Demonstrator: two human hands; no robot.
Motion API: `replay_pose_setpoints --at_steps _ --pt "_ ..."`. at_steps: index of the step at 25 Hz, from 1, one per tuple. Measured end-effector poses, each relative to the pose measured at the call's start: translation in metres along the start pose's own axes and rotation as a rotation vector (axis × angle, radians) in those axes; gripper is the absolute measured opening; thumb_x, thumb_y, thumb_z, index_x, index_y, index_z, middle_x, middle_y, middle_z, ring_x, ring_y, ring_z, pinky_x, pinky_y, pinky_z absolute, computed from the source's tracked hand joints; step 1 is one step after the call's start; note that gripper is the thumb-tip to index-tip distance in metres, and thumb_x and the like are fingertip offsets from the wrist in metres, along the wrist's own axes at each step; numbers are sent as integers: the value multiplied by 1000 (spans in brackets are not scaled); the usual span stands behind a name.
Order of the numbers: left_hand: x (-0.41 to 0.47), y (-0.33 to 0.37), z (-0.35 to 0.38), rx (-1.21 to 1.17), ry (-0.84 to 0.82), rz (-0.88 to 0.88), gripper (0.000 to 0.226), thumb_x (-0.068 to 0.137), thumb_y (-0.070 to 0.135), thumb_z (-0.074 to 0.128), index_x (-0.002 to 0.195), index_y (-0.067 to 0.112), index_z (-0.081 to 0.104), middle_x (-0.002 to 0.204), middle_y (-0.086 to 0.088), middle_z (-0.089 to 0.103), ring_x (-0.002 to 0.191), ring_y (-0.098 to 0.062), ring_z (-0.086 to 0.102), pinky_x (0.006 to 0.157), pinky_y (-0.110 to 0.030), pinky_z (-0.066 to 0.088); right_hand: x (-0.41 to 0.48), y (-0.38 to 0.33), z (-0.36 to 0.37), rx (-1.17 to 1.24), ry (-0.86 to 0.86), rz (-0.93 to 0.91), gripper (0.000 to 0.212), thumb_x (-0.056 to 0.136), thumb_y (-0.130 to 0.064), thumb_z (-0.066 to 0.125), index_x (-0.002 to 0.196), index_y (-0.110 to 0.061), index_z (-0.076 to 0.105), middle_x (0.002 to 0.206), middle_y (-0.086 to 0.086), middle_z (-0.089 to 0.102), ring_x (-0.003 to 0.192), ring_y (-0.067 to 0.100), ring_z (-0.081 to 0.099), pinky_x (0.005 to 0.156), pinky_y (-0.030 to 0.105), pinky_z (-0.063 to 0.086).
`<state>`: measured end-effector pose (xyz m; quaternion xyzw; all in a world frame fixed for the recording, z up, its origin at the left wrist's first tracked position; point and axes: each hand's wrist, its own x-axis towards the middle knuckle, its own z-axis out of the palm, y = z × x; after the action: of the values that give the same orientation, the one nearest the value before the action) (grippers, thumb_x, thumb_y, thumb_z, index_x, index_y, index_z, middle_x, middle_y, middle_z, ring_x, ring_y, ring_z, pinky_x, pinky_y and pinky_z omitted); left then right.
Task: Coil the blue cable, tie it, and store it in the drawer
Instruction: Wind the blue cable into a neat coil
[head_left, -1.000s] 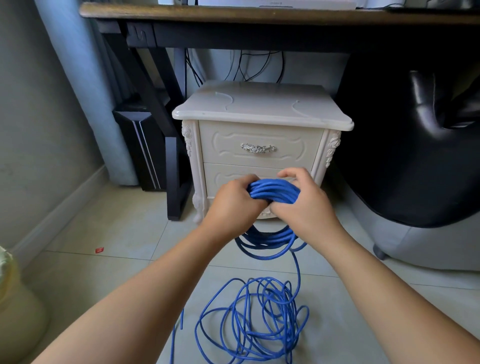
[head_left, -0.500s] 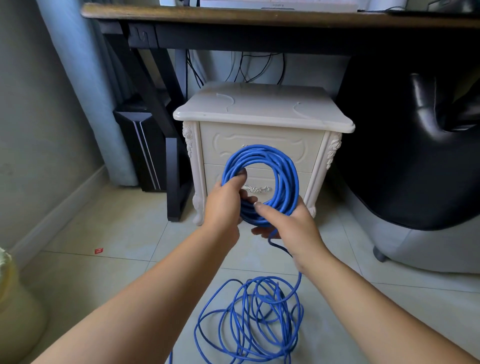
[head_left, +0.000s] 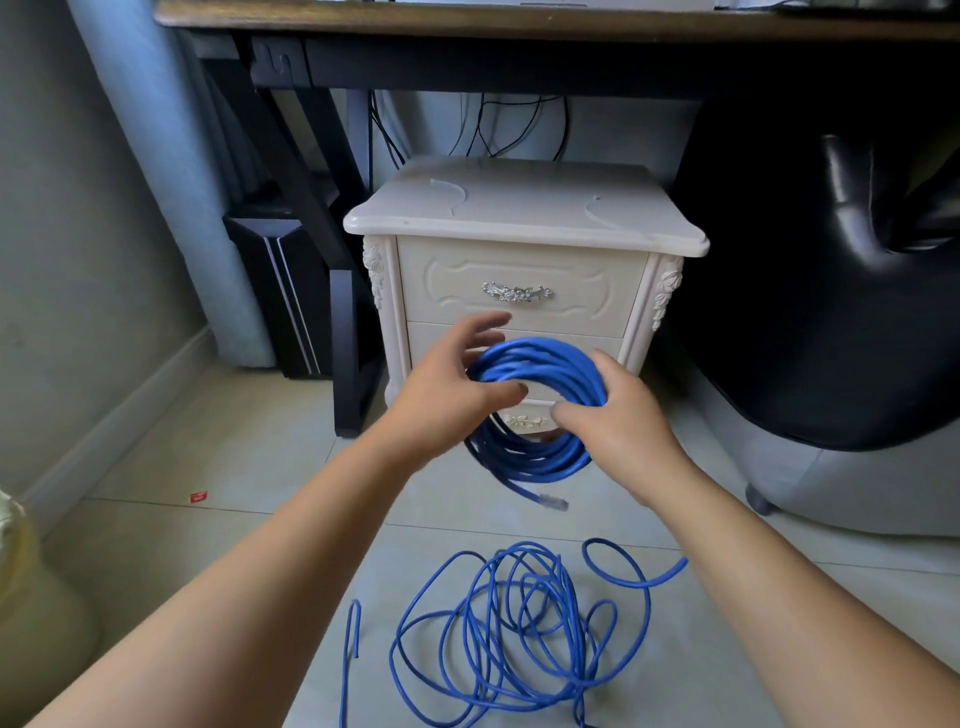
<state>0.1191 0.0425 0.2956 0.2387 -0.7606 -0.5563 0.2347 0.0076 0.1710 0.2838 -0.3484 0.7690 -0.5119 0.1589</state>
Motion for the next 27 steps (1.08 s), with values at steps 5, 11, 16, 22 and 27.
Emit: replay_pose_setpoints --at_steps 5,11,16,22,27 --pt "-2 0 5 229 -97 74 41 80 6 73 116 22 63 90 7 68 71 -3 64 72 -19 53 1 -2 -3 -298 -69 -94 21 74 -10 63 88 -24 55 71 -3 60 65 20 56 61 34 47" --pt "5 -2 9 -76 60 -60 6 88 11 68 91 10 64 52 12 50 46 -6 44 58 -35 54 2 -10 -11 271 -122 82 26 86 -13 69 106 -28 61 87 7 69 68 17 73 56 23 54" --pt "12 -5 4 -426 255 -300 11 87 15 68 81 16 60 60 2 39 51 -14 38 54 -29 49 7 3 -10 519 -417 247 88 62 -83 58 124 -21 60 111 17 71 93 27 70 85 42 57" --pt "10 0 10 -613 396 -472 12 87 18 68 80 14 60 57 3 42 51 -15 41 65 -32 40 5 9 -13 393 -562 98 112 44 -75 81 139 -37 36 119 -1 70 105 22 70 96 42 52" --pt "10 1 4 -648 406 -479 12 89 20 67 82 14 60 52 5 41 51 -14 41 66 -33 42 0 11 -10 -53 -448 151 64 74 -39 81 128 -27 48 78 -6 70 56 4 59 63 18 46"
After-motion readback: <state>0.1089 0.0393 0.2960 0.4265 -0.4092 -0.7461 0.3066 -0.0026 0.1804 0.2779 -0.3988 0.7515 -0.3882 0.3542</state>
